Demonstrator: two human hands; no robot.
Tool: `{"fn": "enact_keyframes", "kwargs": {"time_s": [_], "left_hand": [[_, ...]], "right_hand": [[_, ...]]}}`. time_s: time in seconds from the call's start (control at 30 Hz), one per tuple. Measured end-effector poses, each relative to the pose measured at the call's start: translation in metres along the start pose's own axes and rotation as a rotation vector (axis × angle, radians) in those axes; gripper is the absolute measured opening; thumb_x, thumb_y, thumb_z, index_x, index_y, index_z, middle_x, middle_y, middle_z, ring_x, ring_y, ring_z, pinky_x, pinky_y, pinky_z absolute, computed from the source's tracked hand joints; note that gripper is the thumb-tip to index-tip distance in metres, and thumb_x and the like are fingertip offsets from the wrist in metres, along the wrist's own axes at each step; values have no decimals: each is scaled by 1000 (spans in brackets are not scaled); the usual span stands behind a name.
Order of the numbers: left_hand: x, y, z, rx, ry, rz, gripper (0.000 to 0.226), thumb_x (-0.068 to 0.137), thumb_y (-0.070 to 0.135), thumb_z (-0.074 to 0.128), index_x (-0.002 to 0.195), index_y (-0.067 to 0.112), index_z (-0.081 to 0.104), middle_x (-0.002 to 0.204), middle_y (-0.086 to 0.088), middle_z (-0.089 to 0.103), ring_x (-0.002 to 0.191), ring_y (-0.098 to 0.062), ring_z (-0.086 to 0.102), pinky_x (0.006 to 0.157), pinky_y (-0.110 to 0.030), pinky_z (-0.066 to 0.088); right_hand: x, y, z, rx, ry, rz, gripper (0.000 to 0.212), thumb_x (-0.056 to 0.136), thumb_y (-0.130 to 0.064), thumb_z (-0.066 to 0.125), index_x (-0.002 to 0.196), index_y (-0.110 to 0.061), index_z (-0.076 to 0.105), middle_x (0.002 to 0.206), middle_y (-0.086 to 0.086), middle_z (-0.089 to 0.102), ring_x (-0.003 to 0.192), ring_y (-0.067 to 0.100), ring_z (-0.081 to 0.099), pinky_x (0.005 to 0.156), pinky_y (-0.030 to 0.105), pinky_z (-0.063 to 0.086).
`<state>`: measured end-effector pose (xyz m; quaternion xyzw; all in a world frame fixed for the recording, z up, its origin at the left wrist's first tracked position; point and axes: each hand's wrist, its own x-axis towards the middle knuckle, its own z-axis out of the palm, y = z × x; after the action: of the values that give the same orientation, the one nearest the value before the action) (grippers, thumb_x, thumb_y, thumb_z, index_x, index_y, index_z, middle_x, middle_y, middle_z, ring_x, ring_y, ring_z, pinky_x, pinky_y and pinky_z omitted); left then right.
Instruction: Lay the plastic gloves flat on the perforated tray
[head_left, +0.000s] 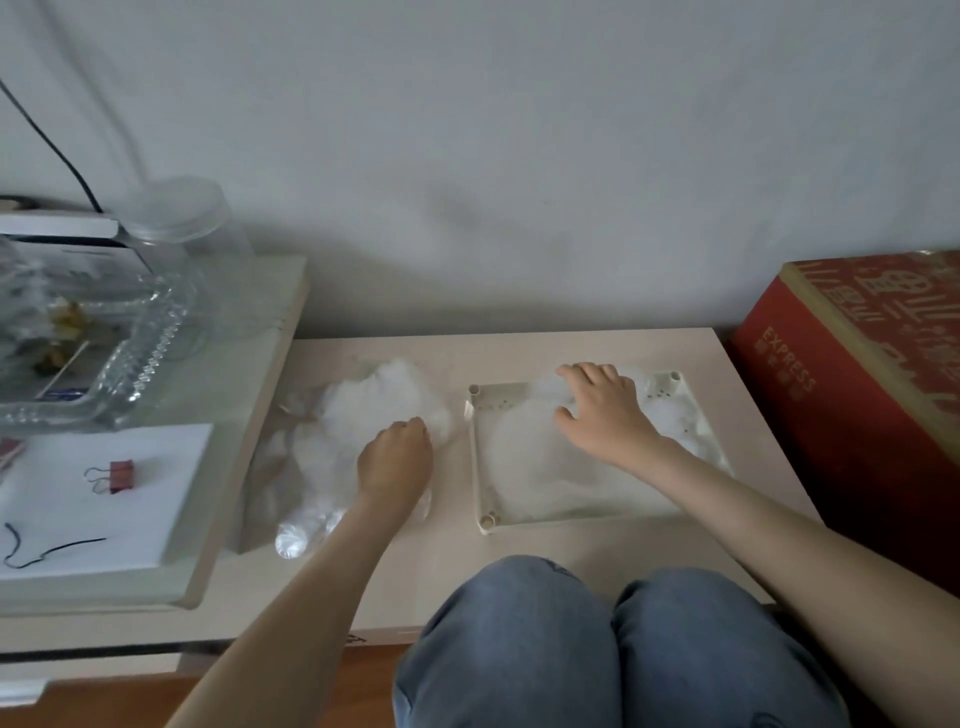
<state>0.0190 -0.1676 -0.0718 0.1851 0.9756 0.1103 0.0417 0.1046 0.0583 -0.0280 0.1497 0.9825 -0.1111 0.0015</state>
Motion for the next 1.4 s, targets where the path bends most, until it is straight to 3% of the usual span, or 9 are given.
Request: {"fn": "enact_keyframes", "kwargs": {"time_s": [0.2,0.37,0.47,0.6,0.73,0.83,1.0,1.2,1.4], "left_hand": [[1,12,-39,-658,224,-132,20,97,20,48,96,13,66,87,-5,66,83,-25,60,65,-28,37],[7,43,-85,-1936,-243,41,14,98,21,48,98,10,57,107,-12,63,109,-29,61,98,-38,46],[8,65,-101,-2124,-476,183,23,103,26,33,98,16,53,114,-3,63,123,-28,55,108,-38,40],[4,92,-101,-2282,-518,227,32,104,17,25,92,13,54,108,-5,62,109,-26,61,108,-42,40],[11,101,-88,-2341,-631,177,12,97,26,49,105,18,55,124,-2,54,112,-23,56,104,-40,39],[12,105,-77,-2351,-598,116,16,89,20,57,104,17,54,120,-5,58,116,-29,53,89,-43,50],[12,91,-64,-2381,-616,-17,53,74,11,36,123,7,56,119,-17,65,111,-35,62,96,-47,50],[23,68,-38,-2090,-764,-292,91,83,79,24,125,7,60,120,-19,65,102,-34,67,82,-44,55],[20,76,-15,-1404,-665,-271,15,96,21,56,96,6,60,78,-5,73,61,-16,69,59,-26,58]], "right_hand": [[5,-21,-7,345,-66,4,45,94,-26,49,138,-16,41,139,0,41,129,20,34,104,31,26],[11,-38,-20,1326,-417,398,43,92,-51,48,105,-12,60,100,8,58,93,19,58,82,30,44],[10,-29,-19,1624,-569,412,67,88,-65,36,118,-10,56,110,12,63,109,25,58,96,36,44],[3,-29,-17,1939,-564,383,81,74,-76,47,126,-13,50,98,2,53,91,17,52,78,26,42],[3,-15,-12,2095,-457,247,82,72,-52,77,138,-12,48,129,11,49,126,30,44,115,37,19],[-1,-4,-17,2136,-406,194,37,74,-24,79,105,-7,67,100,9,65,98,25,63,115,41,27],[-6,24,-26,2017,-238,302,21,95,-13,47,80,-8,61,68,3,67,66,18,70,74,31,58],[-16,65,-29,1529,-302,327,18,97,-10,47,80,-14,49,69,0,64,52,14,63,41,22,46],[-25,93,-14,1316,-436,300,24,91,7,50,102,-13,54,85,5,67,55,18,58,38,24,45]]}}
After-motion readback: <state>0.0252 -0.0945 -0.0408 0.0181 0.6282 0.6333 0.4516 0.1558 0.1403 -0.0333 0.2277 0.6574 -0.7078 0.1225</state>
